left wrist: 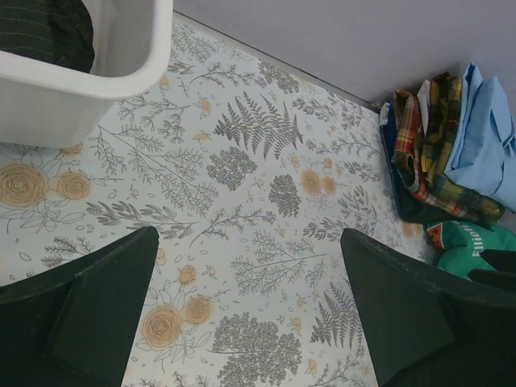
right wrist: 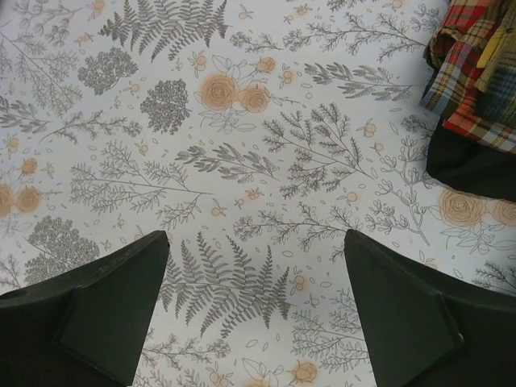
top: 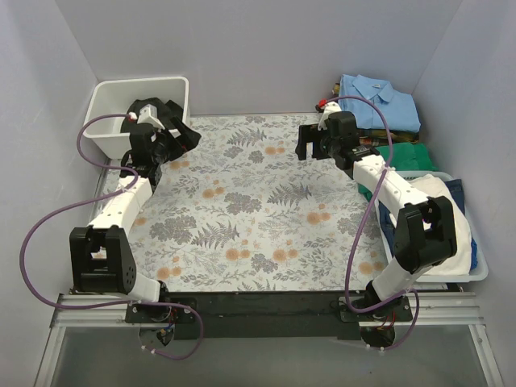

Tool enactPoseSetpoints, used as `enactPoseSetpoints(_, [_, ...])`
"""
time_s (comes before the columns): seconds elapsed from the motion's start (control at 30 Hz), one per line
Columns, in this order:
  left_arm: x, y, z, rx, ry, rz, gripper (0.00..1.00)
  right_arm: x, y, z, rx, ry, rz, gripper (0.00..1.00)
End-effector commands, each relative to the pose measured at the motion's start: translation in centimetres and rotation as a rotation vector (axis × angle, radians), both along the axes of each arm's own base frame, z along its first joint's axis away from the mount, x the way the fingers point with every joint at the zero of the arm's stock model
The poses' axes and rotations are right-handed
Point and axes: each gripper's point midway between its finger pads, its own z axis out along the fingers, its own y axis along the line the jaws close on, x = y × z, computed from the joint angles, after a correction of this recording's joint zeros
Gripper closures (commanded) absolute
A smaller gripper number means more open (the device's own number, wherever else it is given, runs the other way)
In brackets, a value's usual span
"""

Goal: Fold and stack the long sleeve shirts
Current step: Grab the shirt from the pile

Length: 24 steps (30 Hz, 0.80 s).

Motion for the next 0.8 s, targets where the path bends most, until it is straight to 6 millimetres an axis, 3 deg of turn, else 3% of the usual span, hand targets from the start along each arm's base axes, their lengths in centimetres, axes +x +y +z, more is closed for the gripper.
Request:
enactPoseSetpoints(0.0, [-0.7,-0.7,4.4,-0.002,-0.099,-0.037,0.02,0.5,0.7,2.2,0.020,-0.022,0.029,0.01])
enactPoseSetpoints(0.17, [-2.1,0.8,7.8,-0.099,-0.101,0.087,0.02,-0.5,0.8,1.7,0.121,0.093,-0.022,0.01])
enactPoseSetpoints(0.33, [-2.7,0.6,11.1,-0.103,-0.164,0.067,0.02,-1.9,1.3,2.3,0.165,0.126,0.014,0.01])
enactPoseSetpoints(0.43, [-2.4,1.0,10.4,-0.088,-0.125,0.086,0.02,-2.4,1.2,2.7,0.151,0.125,0.037,0.01])
enactPoseSetpoints(0.57, [-1.4,3.1,10.2,-0.056,-0.119,0.194,0.03,-2.9,1.0,2.5,0.118,0.139,0.049,0.01])
enactPoseSetpoints(0.63, [-0.2,3.7,9.5,-0.050,-0.102,0.206,0.08,-2.9,0.7,2.2,0.106,0.143,0.042,0.02])
enactPoseSetpoints(0.67, [0.6,3.4,11.1,-0.057,-0.127,0.191,0.08,-2.9,0.7,2.1,0.103,0.145,0.044,0.02])
enactPoseSetpoints(0.7, [1.2,4.1,11.0,-0.052,-0.114,0.199,0.07,-2.9,0.8,2.1,0.103,0.144,0.049,0.03])
enactPoseSetpoints(0.73, [2.9,5.0,9.4,-0.041,-0.070,0.220,0.07,-2.8,1.0,2.1,0.106,0.147,0.058,0.04])
enactPoseSetpoints(0.77, [3.7,5.4,9.2,-0.032,-0.051,0.236,0.07,-2.7,1.2,1.7,0.103,0.157,0.064,0.04])
